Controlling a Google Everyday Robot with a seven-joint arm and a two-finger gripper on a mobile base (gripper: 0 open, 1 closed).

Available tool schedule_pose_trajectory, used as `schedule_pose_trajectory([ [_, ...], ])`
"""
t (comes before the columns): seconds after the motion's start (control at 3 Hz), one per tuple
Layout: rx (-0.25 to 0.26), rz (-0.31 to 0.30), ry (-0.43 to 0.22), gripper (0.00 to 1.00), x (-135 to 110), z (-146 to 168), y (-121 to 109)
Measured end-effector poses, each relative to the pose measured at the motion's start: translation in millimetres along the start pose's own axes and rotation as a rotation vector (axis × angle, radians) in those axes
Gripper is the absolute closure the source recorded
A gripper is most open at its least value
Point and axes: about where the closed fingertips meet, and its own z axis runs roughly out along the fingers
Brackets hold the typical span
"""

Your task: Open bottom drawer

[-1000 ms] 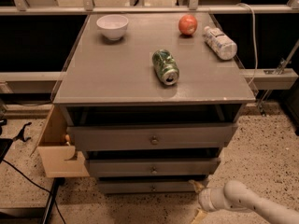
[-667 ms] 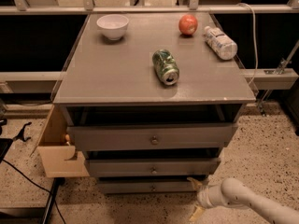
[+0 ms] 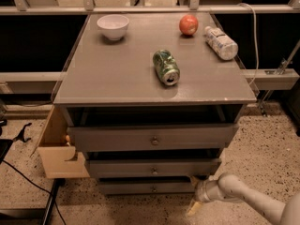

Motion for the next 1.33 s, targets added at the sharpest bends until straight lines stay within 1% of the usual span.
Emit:
schedule_pose_trajectory([
  [0.33, -0.002, 0.015, -0.005, 0.0, 7.0, 10.4, -11.5],
  [0.67, -0.002, 0.036, -0.011, 0.0, 15.6, 17.6, -18.3],
  [1.33, -0.012, 0.078, 0.003, 0.0, 37.3, 32.3, -20.3],
])
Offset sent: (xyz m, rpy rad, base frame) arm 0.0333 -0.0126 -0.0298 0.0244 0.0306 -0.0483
